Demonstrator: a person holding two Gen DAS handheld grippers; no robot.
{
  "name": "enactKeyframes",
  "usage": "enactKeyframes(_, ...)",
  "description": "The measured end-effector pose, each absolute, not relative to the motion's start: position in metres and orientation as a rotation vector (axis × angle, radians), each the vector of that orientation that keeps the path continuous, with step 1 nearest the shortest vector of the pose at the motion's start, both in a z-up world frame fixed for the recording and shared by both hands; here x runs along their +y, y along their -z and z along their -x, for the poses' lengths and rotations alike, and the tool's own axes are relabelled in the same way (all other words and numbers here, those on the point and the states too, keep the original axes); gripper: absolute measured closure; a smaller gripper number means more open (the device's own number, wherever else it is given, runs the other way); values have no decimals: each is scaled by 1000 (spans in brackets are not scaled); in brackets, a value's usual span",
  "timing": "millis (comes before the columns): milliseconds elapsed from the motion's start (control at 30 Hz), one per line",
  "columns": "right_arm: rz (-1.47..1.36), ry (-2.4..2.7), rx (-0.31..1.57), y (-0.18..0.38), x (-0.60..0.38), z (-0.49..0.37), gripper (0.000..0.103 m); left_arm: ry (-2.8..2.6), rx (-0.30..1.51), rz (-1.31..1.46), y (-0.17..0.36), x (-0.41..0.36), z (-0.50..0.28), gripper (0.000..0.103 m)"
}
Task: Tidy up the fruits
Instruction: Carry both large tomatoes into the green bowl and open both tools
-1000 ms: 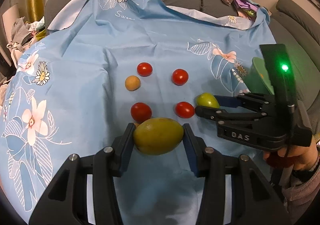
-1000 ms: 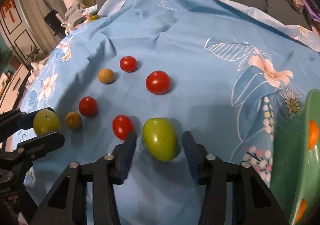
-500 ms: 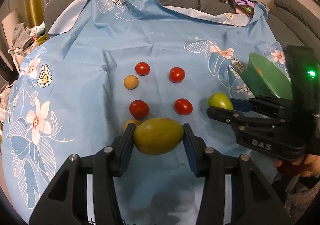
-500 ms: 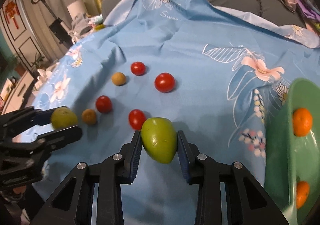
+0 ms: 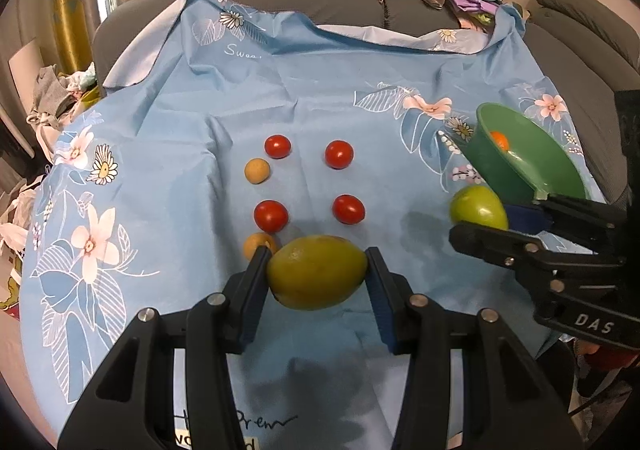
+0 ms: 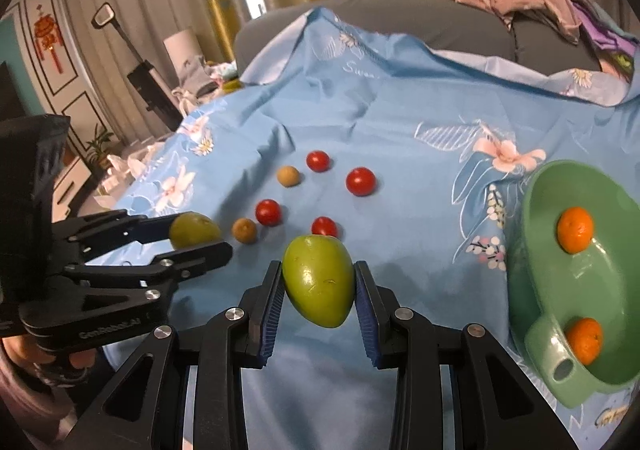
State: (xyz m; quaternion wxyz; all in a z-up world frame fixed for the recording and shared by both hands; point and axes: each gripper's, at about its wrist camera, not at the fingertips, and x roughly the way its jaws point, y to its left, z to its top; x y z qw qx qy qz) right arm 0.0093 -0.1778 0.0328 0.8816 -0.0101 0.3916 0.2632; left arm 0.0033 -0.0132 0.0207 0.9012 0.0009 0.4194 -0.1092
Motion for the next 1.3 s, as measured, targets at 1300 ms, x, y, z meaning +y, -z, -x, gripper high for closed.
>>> enactKeyframes(1300, -86, -479, 646, -78, -246, 35, 67, 285, 756, -127, -66, -74, 24, 56)
